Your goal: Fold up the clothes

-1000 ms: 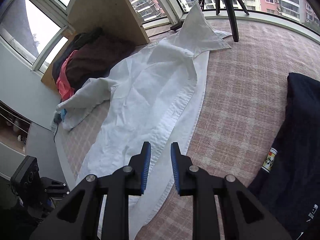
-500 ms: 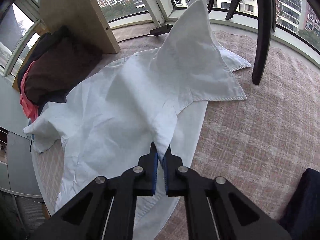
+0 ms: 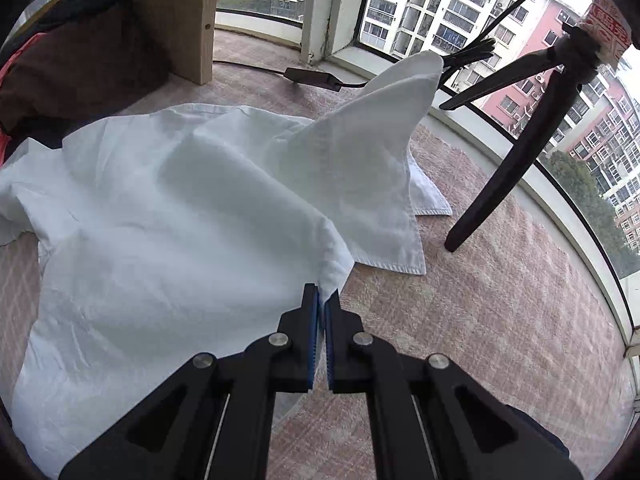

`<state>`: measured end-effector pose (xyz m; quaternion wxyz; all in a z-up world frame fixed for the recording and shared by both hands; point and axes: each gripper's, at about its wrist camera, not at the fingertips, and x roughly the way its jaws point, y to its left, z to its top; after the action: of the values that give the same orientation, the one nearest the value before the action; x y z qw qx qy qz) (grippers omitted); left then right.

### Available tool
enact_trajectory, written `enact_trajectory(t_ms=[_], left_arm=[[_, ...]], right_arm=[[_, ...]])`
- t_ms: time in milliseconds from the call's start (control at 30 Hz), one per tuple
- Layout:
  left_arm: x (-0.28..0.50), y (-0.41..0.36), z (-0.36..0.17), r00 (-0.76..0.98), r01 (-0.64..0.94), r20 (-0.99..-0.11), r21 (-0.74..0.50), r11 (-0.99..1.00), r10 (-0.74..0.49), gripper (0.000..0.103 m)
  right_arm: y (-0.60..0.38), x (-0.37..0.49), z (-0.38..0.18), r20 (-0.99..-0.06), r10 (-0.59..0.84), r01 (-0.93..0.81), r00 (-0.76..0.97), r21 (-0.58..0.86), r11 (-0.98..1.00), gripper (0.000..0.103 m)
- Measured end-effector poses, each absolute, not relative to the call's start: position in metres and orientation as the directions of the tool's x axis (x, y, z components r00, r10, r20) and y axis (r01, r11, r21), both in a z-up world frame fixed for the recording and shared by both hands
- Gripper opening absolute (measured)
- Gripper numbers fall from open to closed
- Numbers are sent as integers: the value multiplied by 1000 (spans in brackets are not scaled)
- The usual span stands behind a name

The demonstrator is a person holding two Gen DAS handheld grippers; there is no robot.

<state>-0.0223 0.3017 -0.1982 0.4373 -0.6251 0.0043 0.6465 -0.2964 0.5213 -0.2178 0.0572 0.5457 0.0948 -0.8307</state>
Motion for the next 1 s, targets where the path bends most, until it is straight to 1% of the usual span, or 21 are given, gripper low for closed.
enact_trajectory(t_ms=[67, 100, 133, 167, 267, 333, 467, 533, 567, 633, 733, 833, 867, 900, 933, 1000], left_arm=[[-13, 301, -184, 119, -620, -836, -484, -618, 535, 20], [-8, 304, -180, 133, -636, -836, -484, -601, 533, 24], [-4, 308, -178, 141, -651, -840, -477, -590, 524, 31], [2, 313, -177, 137, -670, -853, -454, -588, 504, 32], [21, 328, -175, 106, -753, -887, -367, -546, 449, 31], [26, 327, -170, 84, -790, -889, -334, -514, 449, 31], [35, 326, -169, 36, -832, -897, -271, -484, 440, 31], [49, 325, -168, 22, -874, -897, -231, -427, 441, 31], [56, 325, -168, 18, -893, -899, -211, -397, 437, 33], [70, 329, -169, -17, -923, -902, -151, -353, 431, 33], [86, 343, -173, -145, -952, -899, 13, -307, 414, 33], [92, 350, -182, -212, -959, -885, 107, -262, 415, 33], [92, 352, -187, -225, -960, -886, 131, -247, 405, 29], [91, 353, -191, -238, -959, -886, 148, -243, 398, 21], [88, 352, -194, -229, -960, -889, 140, -241, 396, 0], [80, 348, -192, -196, -960, -891, 89, -267, 409, 0]], right_arm=[[523, -296, -224, -919, -4, 196, -393, -80, -977, 4], [524, -296, -225, -919, -9, 191, -395, -73, -979, 4], [525, -295, -226, -918, -13, 187, -396, -66, -980, 4], [525, -295, -226, -917, -12, 185, -399, -68, -980, 4], [531, -285, -220, -907, -26, 173, -419, -52, -984, 4], [539, -269, -210, -893, -51, 156, -447, -21, -988, 4], [556, -212, -187, -860, -161, 132, -484, 111, -985, 4], [563, -179, -183, -848, -217, 124, -483, 179, -976, 4], [565, -164, -185, -850, -231, 119, -474, 198, -973, 4], [570, -135, -190, -855, -253, 103, -453, 232, -967, 4], [583, -102, -198, -861, -270, 52, -430, 275, -960, 4], [598, -76, -202, -861, -271, -8, -430, 304, -953, 4], [601, -68, -202, -862, -261, -25, -434, 301, -953, 4], [605, -64, -203, -863, -256, -37, -436, 301, -953, 4], [608, -57, -203, -862, -254, -45, -438, 303, -952, 4], [613, -46, -202, -860, -250, -57, -445, 306, -950, 4]])
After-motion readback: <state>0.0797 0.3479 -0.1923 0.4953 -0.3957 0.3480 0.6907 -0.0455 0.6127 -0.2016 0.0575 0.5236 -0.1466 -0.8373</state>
